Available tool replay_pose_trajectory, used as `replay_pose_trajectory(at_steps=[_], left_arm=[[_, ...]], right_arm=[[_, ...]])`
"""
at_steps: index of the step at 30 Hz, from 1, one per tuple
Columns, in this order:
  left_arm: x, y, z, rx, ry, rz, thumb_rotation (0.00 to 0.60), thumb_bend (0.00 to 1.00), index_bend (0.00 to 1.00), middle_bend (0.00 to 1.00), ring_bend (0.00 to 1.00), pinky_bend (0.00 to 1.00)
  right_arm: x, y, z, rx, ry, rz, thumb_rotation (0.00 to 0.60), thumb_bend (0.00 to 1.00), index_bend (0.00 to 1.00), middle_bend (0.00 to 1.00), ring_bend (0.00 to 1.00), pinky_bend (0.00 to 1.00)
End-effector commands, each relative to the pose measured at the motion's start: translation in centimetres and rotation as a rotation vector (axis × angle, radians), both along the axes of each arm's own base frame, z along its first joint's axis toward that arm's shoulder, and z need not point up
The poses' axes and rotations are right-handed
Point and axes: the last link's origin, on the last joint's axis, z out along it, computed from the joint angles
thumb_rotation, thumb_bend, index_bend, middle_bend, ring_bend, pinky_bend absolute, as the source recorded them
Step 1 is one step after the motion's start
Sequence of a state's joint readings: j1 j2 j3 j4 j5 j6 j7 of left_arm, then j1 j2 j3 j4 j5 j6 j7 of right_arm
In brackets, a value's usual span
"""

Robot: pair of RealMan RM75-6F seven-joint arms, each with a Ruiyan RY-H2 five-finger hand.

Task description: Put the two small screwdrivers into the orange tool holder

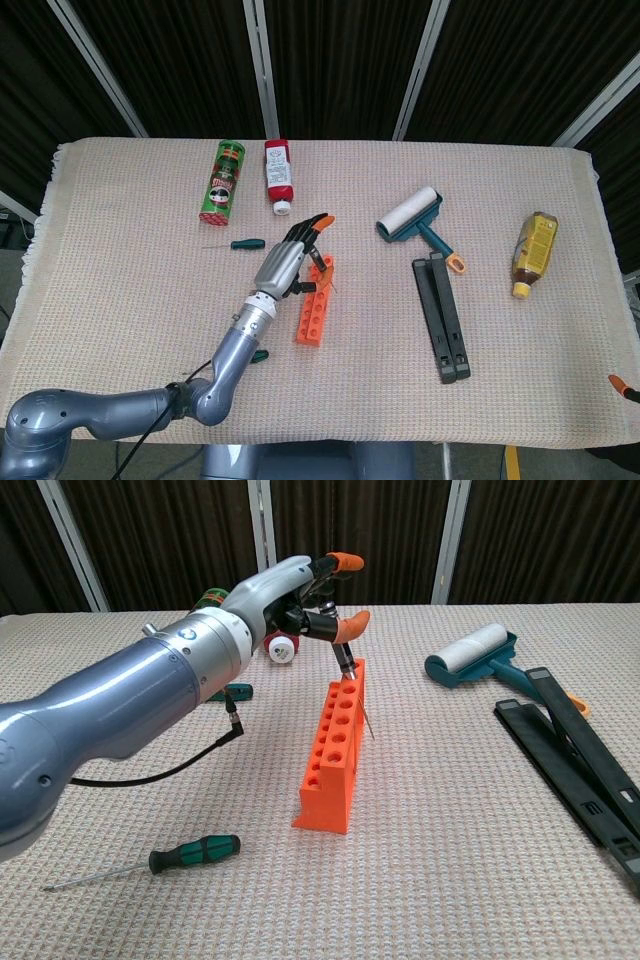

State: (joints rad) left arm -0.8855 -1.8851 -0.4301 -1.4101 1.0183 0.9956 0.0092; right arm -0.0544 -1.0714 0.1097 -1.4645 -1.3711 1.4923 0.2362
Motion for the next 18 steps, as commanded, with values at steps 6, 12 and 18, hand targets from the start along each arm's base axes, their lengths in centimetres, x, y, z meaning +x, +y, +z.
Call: replay_pose_trajectory(at_steps=[6,12,18], left_arm=[[-1.2,0.7,0.9,-0.19,-0.246,0.157,0.49,0.49,0.15,0.02,0.0,0.0],[-0.4,1.1,0.3,-0.282,-0.361,0.201,0.49,0.54,0.25,0.08,0.0,0.05],[1.1,0.7,-0.4,-0.326,-0.428,0.197,0.492,0.58,0.32,0.14,0.0,0.1]], right_arm=[[0.1,0.0,0.0,0.001,0.003,0.003,0.6,0.0,0.05,0.08,0.0,0.03],[0.2,0.0,0.0,-0.001,0.004,-0.001,0.6,0.0,0.05,0.08,0.0,0.03],[0.2,0.1,0.1,-0.003,0.007,-0.007,0.6,0.0,0.05,0.09,0.0,0.03]])
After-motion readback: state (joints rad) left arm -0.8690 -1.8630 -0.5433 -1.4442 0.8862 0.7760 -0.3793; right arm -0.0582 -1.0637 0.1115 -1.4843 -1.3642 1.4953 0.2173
